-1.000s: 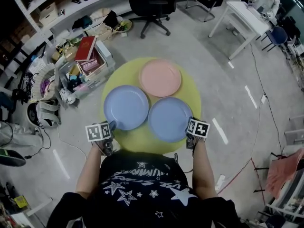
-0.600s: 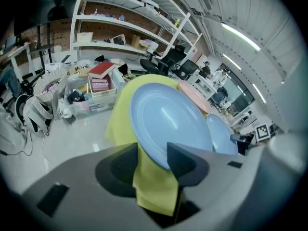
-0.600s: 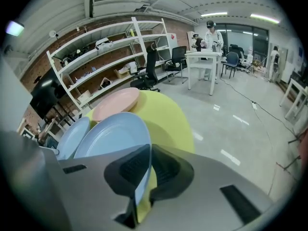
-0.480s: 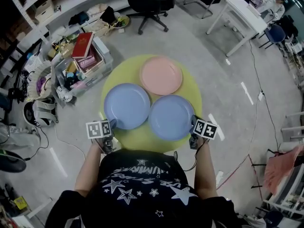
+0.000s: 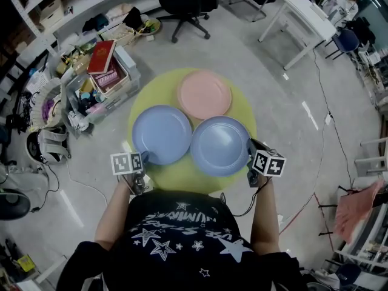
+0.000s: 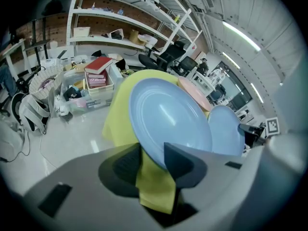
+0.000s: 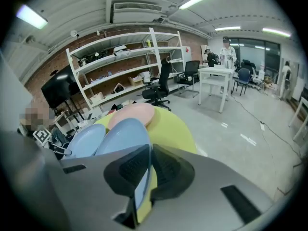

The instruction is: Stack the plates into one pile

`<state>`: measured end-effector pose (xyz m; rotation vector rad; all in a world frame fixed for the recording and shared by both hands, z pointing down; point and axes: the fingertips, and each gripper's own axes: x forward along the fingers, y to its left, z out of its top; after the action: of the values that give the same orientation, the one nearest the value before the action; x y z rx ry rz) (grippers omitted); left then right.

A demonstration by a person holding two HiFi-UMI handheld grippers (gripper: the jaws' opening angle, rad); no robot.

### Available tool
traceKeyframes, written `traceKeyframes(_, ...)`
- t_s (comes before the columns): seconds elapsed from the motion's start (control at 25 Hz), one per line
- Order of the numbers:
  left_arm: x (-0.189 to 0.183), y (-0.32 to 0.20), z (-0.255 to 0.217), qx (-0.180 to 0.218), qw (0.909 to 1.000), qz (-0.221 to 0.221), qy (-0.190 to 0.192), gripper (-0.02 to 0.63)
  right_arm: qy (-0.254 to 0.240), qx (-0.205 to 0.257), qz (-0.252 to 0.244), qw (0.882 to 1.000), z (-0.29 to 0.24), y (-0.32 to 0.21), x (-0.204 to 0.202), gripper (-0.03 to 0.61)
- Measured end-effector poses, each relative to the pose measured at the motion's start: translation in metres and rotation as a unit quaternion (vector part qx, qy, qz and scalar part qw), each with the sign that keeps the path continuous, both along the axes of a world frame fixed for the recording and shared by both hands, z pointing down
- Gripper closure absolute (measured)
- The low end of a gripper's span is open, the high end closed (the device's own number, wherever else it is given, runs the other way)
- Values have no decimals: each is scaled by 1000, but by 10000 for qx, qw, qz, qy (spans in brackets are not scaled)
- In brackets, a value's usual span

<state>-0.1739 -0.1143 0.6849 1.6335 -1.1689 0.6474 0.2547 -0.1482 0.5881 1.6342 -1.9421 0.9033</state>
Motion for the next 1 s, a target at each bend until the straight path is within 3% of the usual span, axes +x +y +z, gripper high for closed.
traceKeyframes(0.24,3,0,0,-70,9998,68,143,460,242,474,-229,9983,-38,-12,-6,551)
traceKeyframes(0.44,4,-2,0,-75,9997,117,200,460,-125,929,-43,9956,-75,-35,-4,551)
traceKeyframes(0.68,3,0,1,-77,9994,98,331,465,-802,1149,652,9880,-81,-86,-7,551)
traceKeyframes(0.88,4,-1,-1,-87,9992,134,353,476,-1419,899,1480,9746,-52,-127,-3,549)
traceKeyframes(1.0,2,-3,-5,-140,9993,101,335,485,-1611,695,1731,9691,-34,-150,-5,546)
